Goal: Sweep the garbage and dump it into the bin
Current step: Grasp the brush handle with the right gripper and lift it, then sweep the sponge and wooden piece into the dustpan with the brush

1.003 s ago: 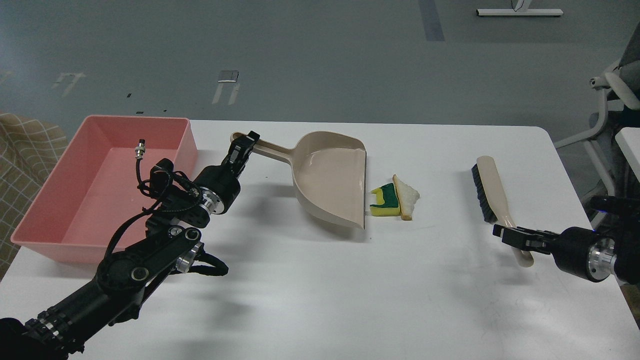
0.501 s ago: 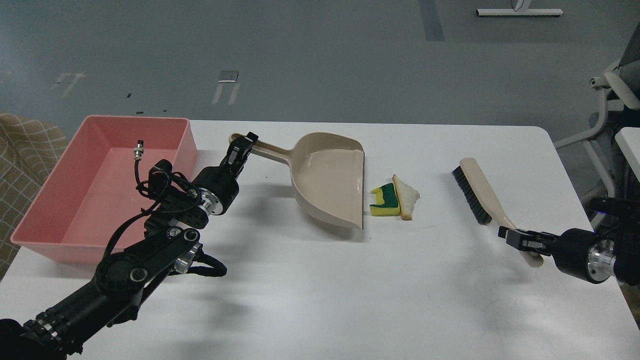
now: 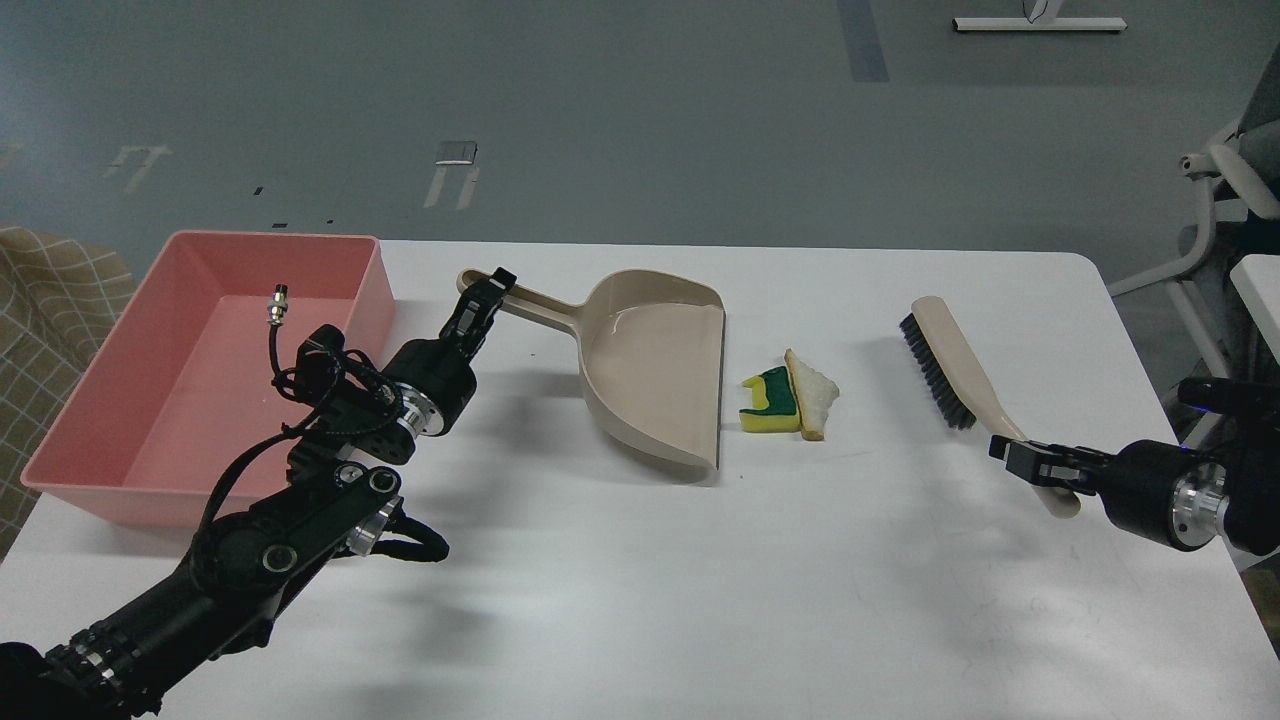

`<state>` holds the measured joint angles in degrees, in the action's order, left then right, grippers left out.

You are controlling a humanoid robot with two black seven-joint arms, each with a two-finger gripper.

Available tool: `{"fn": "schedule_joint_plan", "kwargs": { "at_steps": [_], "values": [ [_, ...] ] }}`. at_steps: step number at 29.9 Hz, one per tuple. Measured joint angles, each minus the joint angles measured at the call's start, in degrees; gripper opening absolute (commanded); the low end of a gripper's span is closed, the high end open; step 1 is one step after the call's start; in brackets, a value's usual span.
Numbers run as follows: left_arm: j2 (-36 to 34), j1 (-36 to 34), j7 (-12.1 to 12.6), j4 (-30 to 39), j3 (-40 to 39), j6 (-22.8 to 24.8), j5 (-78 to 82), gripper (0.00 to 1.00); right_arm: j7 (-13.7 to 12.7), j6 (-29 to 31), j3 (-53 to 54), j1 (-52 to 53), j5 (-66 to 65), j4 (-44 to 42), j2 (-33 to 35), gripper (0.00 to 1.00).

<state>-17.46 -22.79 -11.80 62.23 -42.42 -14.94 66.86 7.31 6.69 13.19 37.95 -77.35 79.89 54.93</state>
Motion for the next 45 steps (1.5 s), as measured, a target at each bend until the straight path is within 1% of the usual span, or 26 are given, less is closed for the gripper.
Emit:
{"fn": "schedule_joint_plan", "kwargs": {
  "at_steps": [8, 14, 21, 29, 33, 37, 41, 45],
  "values": [
    [-0.04, 0.28, -1.64, -0.30, 2.72, -2.70, 0.45, 0.00, -0.20, 0.36, -0.43, 0.41, 0.01, -0.17, -2.09, 0.01],
    [-0.04, 0.28, -1.73, -0.35, 2.93, -3.06, 0.46, 0.00, -0.41, 0.83, -1.59, 0.30, 0.02, -0.18, -4.44, 0.01],
    [-0.04, 0.29, -1.74, -0.36, 2.93, -3.16, 0.47, 0.00, -0.39, 0.98, -3.32, 0.86, 3.43, -0.56, -9.65, 0.01],
    [-0.69, 0.56, -1.75, -0.35, 2.89, -3.20, 0.39, 0.00, -0.03, 0.55, -8.71, 7.15, 10.09, -2.91, -17.55, 0.01],
    [-0.87, 0.70, -1.75, -0.28, 2.88, -3.20, 0.28, 0.00, 0.08, 0.31, -9.50, 9.52, 13.33, -4.98, -22.15, 0.01],
    [-1.33, 1.04, -1.80, -0.14, 2.86, -3.25, 0.14, 0.00, 0.08, 0.24, -9.66, 10.89, 15.31, -6.59, -25.34, 0.01],
    [-1.42, 1.16, -1.82, -0.09, 2.85, -3.26, -0.18, 0.00, 0.08, 0.17, -9.68, 12.38, 17.04, -7.15, -26.80, 0.01],
    [-1.19, 1.17, -1.82, -0.09, 2.69, -3.26, -0.67, 0.00, 0.08, 0.09, -9.73, 14.42, 18.44, -7.05, -26.32, 0.01]
  ]
}}
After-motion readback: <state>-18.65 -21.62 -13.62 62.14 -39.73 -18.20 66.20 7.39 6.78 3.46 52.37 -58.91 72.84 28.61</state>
